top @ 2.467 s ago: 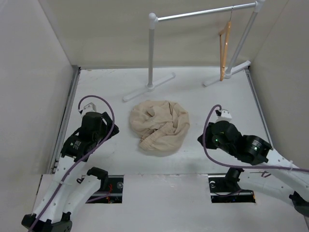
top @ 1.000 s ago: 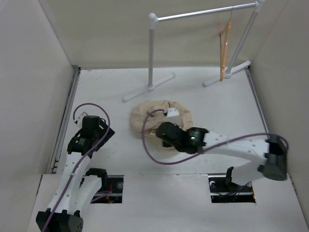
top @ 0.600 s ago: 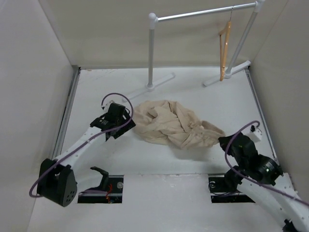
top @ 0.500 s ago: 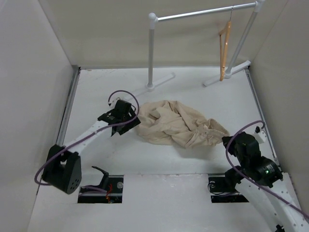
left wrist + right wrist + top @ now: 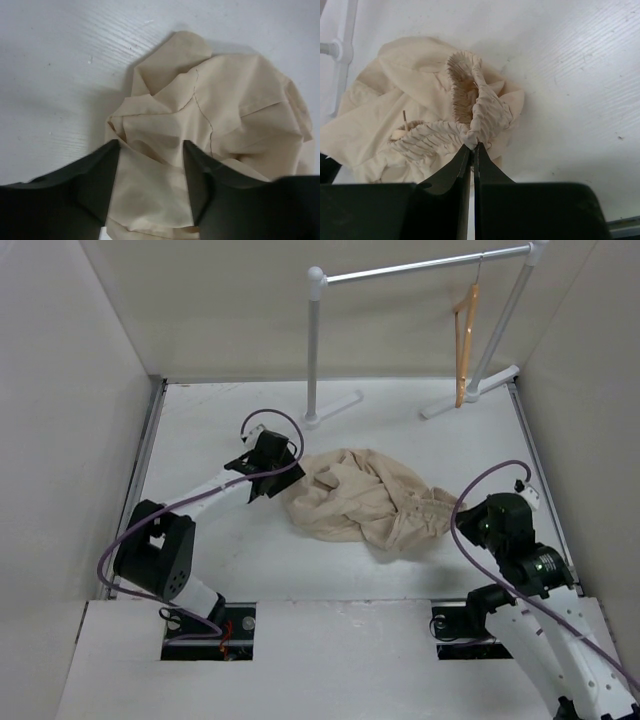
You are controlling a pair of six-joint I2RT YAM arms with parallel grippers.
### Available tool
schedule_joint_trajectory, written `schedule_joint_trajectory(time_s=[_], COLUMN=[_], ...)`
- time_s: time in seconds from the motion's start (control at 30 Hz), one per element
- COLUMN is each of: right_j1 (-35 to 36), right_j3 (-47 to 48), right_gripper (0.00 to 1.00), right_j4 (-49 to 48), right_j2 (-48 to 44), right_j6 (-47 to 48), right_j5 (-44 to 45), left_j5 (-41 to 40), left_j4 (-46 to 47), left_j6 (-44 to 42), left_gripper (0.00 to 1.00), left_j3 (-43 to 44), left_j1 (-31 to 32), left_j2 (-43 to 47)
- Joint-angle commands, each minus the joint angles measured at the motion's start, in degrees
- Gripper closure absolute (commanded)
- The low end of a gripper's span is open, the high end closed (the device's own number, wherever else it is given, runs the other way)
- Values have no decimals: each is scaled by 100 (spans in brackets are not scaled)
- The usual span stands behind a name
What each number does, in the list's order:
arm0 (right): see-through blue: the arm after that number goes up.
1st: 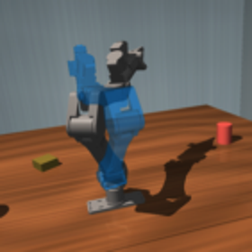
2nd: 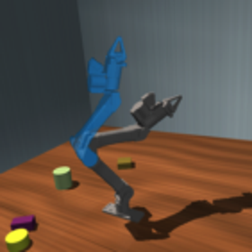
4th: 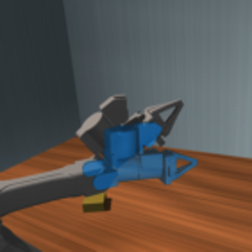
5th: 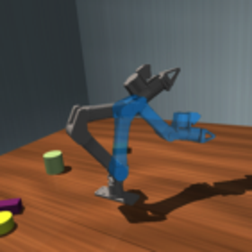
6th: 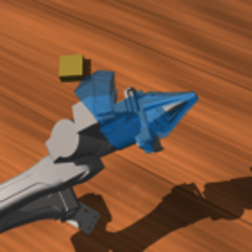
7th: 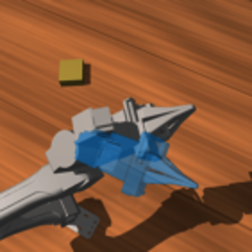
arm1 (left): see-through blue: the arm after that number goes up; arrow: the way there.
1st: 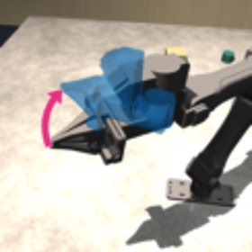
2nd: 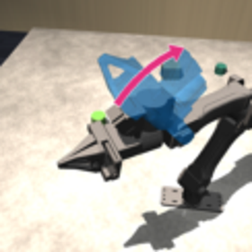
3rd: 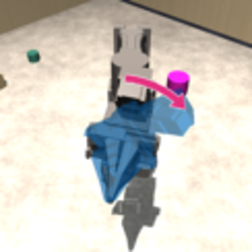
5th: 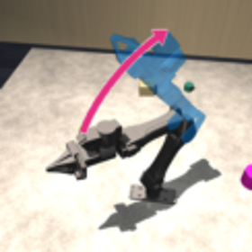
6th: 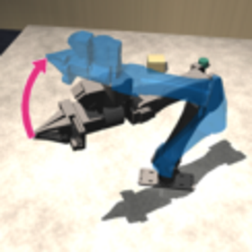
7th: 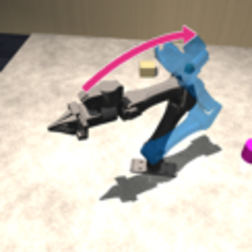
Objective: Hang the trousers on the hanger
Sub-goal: Flatten out the trousers at the center of the board.
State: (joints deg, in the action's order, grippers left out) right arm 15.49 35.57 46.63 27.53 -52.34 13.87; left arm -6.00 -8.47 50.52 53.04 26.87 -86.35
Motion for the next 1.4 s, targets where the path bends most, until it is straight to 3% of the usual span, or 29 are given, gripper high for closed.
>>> schedule_joint_trajectory(time_s=[0.0,0.07,0.1,0.13,0.2,0.23,0.4,0.53,0.77,0.87,0.93,1.0,1.1,1.23,1.37], right_j1=[196,213,213,213,231,240,319,459,793,785,566,180,-584,-1350,-1413], right_j3=[415,433,433,433,468,529,1021,1881,3622,3327,2695,1975,1147,838,837], right_gripper=[93,93,93,93,93,93,94,94,94,94,94,93,92,87,76], right_j4=[-506,-497,-497,-506,-523,-532,-638,-708,-875,-849,-735,-647,-664,-787,-866], right_j2=[86,112,112,121,139,165,384,621,1202,1097,922,781,710,833,1035], right_j6=[259,303,312,312,320,355,663,882,1208,1235,1130,1059,1024,971,927], right_j5=[2,19,11,-7,-33,-59,-121,-279,-446,-350,-254,-17,46,-165,-42], left_j5=[-121,37,220,309,267,118,-858,-1254,-1421,-1667,-1712,-1685,-1466,-1439,-1141], left_j4=[81,363,503,539,391,190,-1224,-2542,-4371,-4795,-4831,-4726,-4620,-4392,-3997], left_j6=[124,142,160,177,247,352,257,-155,-1140,-1255,-1203,-1019,-842,-868,-1035], left_gripper=[44,44,50,59,88,93,98,98,93,85,77,63,47,42,42], left_j3=[-188,-259,-215,-128,75,154,838,2163,5179,4657,3648,2436,1387,788,734], left_j1=[173,182,182,191,209,156,-309,-932,-1312,-1426,-1461,-1374,-1321,-1531,-2076], left_j2=[-102,-180,-329,-452,-541,-385,1538,2656,2079,2095,2349,2709,2956,3238,2906])
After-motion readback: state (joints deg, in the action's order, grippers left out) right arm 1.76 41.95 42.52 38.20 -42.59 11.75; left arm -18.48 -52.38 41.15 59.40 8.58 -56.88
